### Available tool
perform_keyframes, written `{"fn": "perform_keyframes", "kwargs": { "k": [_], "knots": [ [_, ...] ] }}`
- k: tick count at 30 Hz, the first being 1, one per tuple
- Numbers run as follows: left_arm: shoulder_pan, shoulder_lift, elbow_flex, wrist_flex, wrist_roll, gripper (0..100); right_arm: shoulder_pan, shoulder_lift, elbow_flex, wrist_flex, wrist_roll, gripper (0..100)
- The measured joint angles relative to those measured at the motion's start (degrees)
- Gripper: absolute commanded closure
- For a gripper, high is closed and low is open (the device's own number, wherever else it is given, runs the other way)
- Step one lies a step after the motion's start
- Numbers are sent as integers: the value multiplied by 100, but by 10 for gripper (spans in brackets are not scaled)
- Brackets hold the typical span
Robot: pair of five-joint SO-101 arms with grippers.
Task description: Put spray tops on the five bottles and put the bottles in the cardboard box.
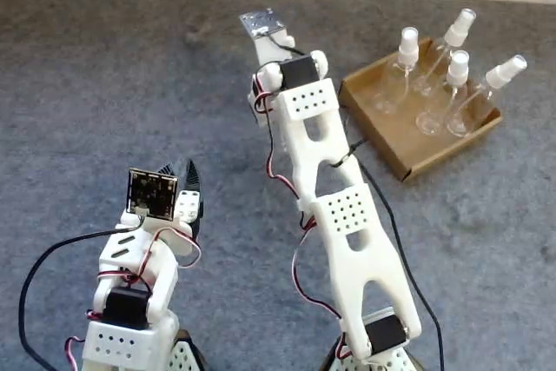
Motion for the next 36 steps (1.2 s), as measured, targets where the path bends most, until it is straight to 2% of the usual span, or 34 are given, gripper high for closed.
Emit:
{"fn": "perform_keyframes", "kwargs": {
  "k": [5,31,36],
  "knots": [
    [0,0,0,0,0,995,18,-185,9,0,9,853],
    [0,0,0,0,0,995,18,-3525,0,9,9,853],
    [0,0,0,0,0,995,-167,-4237,0,9,9,853]
  ]
}}
